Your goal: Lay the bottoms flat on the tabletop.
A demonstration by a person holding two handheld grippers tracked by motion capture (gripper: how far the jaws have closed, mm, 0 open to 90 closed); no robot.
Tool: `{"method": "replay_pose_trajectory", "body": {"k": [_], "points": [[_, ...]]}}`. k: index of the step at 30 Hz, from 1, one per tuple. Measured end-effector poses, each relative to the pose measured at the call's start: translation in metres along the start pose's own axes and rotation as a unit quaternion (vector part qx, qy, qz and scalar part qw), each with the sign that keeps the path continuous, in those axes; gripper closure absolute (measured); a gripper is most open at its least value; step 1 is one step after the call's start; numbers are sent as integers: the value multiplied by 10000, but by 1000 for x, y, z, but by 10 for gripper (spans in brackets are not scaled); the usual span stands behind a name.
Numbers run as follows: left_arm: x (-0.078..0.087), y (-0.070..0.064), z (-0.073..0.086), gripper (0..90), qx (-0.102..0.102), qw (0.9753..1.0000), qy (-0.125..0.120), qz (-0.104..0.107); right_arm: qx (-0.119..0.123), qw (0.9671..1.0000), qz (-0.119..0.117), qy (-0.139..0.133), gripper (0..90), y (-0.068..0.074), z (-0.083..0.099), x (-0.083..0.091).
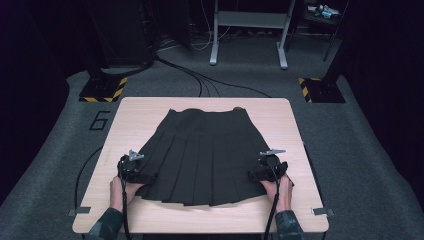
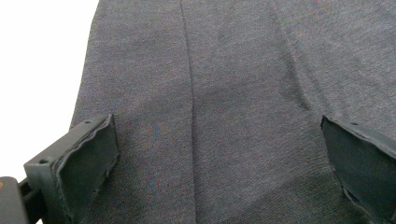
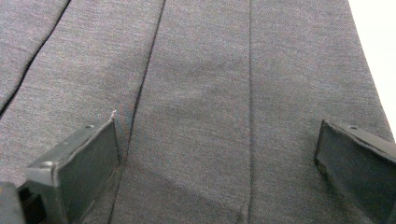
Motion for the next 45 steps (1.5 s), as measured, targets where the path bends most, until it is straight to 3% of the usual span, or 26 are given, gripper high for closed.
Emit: {"method": "replay_pose_trajectory", "body": {"k": [17, 26, 27, 29, 35, 37, 45], "points": [[-21, 14, -26, 0, 14, 10000, 52, 3, -188, 9997, 27, 148, 0, -10, -23, -17], [-23, 15, -29, 0, 24, 9998, 172, -13, -90, 9999, -58, 59, 0, -12, -26, -18], [-21, 15, -29, 0, -6, 9998, 203, 20, -169, 9998, -84, 72, 0, -11, -26, -15], [-18, 14, -30, 0, 36, 9999, 167, 17, -43, 9999, -76, -84, 0, -13, -29, -11], [0, 9, -37, 0, 11, 10000, -45, 88, -13, 9992, -130, -369, 0, -11, -36, 13], [15, 6, -40, 2, -101, 9998, -140, 123, 39, 9986, -143, -504, 0, -8, -39, 28], [47, 1, -42, 7, -176, 9988, -422, 179, 116, 9957, -134, -912, 0, -7, -40, 66]]}}
Point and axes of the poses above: each handheld gripper's, and its own axes: x roughly backward along the jaws, z roughly out of its underside, y roughly to its left, the point moved 10 cm from there along -x, roughly forward along the jaws, and after that the axes turned 4 degrees about x, right-handed, at the moved point
